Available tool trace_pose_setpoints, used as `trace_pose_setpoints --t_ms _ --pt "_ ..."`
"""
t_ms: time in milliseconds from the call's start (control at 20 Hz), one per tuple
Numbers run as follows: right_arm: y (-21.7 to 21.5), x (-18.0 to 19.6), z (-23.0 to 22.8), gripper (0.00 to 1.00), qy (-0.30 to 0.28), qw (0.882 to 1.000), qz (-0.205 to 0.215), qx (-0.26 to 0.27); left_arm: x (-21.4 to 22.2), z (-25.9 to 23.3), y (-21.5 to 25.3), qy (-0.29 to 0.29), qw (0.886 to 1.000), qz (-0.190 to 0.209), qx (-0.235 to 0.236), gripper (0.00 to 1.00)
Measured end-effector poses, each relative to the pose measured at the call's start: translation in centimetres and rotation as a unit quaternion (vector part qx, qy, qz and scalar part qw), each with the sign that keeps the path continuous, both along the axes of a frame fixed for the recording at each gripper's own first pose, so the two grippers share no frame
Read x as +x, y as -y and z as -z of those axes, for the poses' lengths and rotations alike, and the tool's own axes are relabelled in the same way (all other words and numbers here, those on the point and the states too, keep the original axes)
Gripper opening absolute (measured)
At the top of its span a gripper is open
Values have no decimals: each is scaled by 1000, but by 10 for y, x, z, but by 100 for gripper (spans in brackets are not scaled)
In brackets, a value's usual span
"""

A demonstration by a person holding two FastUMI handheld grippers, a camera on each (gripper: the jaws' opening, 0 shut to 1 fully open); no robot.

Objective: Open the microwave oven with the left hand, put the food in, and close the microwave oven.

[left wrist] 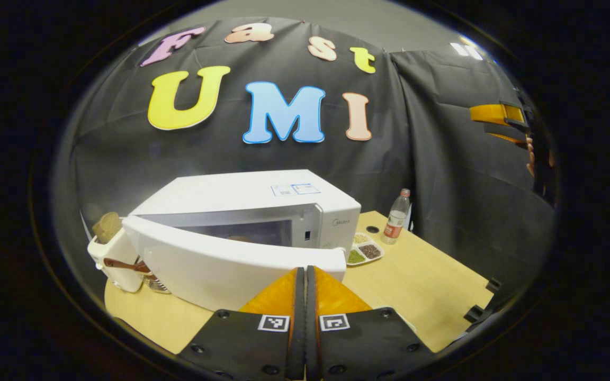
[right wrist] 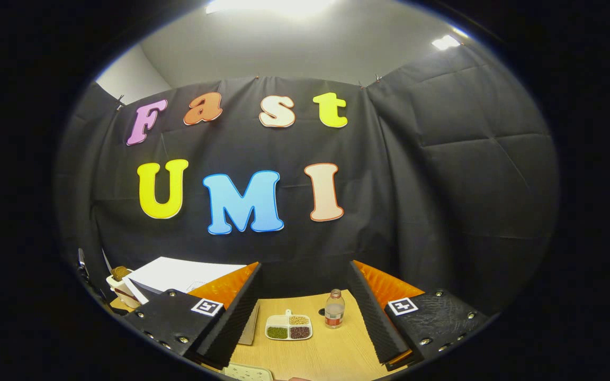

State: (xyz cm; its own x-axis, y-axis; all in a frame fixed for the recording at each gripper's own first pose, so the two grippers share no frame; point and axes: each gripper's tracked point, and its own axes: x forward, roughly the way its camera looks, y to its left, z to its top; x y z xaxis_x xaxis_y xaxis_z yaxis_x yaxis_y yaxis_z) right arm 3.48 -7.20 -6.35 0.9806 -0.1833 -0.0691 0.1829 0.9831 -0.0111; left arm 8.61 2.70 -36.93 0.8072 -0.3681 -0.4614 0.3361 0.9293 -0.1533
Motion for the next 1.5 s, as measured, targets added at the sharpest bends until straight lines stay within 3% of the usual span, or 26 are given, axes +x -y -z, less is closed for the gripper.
trace_pose_setpoints --t_ms 500,1000,1500 --pt "2 7 22 98 -35 999 2 20 50 18 11 -4 998 -55 -18 7" --pt "15 25 31 97 -41 999 14 24 91 24 35 -6 998 -64 -24 6" --pt "8 32 33 97 -57 998 -2 20 91 22 34 -3 998 -58 -29 7"
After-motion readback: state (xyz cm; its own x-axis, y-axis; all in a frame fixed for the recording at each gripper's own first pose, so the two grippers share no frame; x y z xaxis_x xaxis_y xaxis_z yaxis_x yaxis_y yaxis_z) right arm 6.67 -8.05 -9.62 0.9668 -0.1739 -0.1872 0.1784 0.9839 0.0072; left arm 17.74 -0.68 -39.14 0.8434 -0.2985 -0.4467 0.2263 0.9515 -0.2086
